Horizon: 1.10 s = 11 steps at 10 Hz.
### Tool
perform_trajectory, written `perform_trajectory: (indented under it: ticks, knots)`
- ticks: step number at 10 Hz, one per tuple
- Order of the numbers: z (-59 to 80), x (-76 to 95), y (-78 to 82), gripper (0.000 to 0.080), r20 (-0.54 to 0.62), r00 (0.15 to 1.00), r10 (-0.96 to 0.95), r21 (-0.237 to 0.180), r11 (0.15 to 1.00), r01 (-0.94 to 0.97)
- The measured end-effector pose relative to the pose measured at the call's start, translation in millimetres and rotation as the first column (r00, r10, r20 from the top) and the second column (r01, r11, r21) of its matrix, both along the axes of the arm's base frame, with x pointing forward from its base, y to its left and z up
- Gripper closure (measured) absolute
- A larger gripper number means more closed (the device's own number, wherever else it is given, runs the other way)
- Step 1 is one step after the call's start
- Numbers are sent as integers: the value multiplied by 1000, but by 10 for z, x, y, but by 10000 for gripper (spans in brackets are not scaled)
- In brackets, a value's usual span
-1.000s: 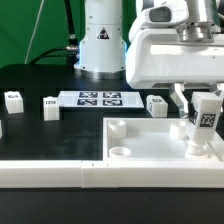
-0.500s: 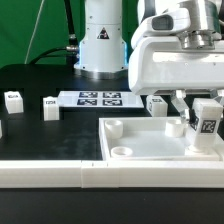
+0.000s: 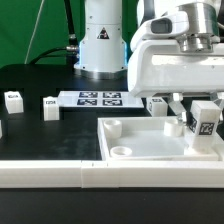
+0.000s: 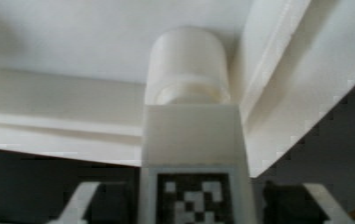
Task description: Assemble one leg
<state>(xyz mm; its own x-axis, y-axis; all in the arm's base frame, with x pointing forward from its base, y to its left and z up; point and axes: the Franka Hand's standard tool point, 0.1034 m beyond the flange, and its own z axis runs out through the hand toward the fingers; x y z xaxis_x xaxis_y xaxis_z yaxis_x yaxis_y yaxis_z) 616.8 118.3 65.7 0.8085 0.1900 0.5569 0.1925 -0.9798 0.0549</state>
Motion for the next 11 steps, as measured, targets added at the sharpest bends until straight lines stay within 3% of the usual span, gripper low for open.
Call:
perform_trajectory:
  ticks: [1, 2, 3, 7, 11]
  knots:
    - [-1, 0, 0, 306, 0, 1000, 0, 0, 1000, 0]
    - [-2, -1, 0, 306, -1, 1000, 0, 0, 1000, 0]
    - [-3, -2, 0, 186, -1, 1000, 0, 0, 1000, 0]
    - [-2, -1, -9, 151, -3, 1000, 1, -2, 1000, -1]
    - [261, 104, -101, 150, -47, 999, -2, -4, 1000, 2]
